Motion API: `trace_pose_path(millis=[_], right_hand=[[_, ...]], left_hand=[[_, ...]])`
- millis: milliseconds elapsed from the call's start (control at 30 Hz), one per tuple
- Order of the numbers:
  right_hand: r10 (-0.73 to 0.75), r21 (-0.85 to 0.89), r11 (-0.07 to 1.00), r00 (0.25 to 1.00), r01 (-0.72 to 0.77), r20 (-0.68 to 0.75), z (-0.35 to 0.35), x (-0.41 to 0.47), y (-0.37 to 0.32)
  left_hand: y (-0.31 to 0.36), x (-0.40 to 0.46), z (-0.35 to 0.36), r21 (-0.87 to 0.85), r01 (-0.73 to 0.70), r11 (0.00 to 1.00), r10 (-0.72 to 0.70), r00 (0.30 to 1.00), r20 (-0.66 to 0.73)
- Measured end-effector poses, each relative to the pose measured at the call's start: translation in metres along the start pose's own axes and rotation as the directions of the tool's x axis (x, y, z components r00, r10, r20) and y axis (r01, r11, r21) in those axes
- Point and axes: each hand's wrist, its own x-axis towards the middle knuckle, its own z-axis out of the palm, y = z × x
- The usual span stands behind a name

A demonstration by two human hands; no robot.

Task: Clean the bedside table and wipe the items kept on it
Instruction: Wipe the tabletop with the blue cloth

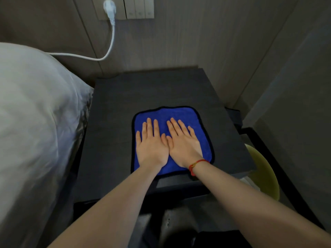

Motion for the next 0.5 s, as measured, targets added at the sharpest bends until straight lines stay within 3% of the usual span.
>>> trace_pose_path(millis=[500], right_hand=[[0.006, -0.006, 1.0, 1.0, -0.006, 0.002, -0.013, 0.169, 0.035]], left_hand=[[0.021, 0.17, 0.0, 0.02, 0.001, 1.0, -0.001, 1.0, 0.021]])
